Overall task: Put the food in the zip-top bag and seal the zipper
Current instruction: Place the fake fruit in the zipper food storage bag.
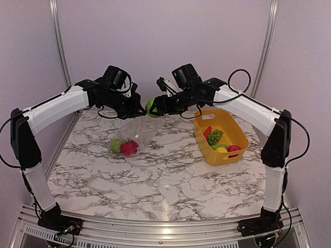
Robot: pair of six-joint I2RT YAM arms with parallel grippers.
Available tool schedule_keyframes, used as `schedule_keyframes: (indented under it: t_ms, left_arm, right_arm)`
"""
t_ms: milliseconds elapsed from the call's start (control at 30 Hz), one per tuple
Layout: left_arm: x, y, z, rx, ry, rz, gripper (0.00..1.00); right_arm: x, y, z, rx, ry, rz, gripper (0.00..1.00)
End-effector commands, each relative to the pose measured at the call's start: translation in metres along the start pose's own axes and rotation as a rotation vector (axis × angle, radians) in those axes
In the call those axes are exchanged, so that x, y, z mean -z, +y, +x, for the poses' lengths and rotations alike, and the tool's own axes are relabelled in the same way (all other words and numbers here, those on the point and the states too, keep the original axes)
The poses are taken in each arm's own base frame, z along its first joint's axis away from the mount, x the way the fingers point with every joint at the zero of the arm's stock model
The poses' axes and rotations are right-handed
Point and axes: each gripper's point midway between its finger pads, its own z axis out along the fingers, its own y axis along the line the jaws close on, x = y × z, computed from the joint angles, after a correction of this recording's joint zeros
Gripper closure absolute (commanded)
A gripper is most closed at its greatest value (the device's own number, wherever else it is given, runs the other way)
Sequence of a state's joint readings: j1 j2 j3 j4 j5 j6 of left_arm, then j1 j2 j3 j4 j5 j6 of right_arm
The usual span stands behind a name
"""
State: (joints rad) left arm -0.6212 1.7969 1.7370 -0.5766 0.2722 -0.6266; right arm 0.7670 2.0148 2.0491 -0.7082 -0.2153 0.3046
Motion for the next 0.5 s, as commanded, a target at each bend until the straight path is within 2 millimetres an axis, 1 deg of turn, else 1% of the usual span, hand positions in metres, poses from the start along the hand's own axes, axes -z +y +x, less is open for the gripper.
schedule_keyframes:
  t_ms: [0,100,200,267,400,467]
  left_arm:
    - [0.010,-0.020,-0.009,-0.015,-0.031,0.066,1.00]
    - [0.011,-0.022,-0.010,-0.013,-0.033,0.071,1.00]
    - [0.012,-0.024,-0.011,-0.010,-0.037,0.079,1.00]
    - [0.013,-0.025,-0.012,-0.005,-0.040,0.085,1.00]
    - [0.010,-0.024,-0.013,0.011,-0.040,0.092,1.00]
    - [0.009,-0.024,-0.013,0.021,-0.041,0.098,1.00]
  right_arm:
    - [-0.006,0.003,0.002,0.038,0.015,0.064,0.39]
    - [-0.007,-0.005,0.001,0.035,0.009,0.109,0.31]
    - [-0.008,0.000,0.001,0.047,0.014,0.085,0.24]
    - [-0.005,0.003,-0.001,0.047,0.009,0.070,0.21]
    - [0.005,0.013,-0.008,0.037,-0.012,0.032,0.19]
    - [0.014,0.018,-0.014,0.036,-0.030,0.022,0.17]
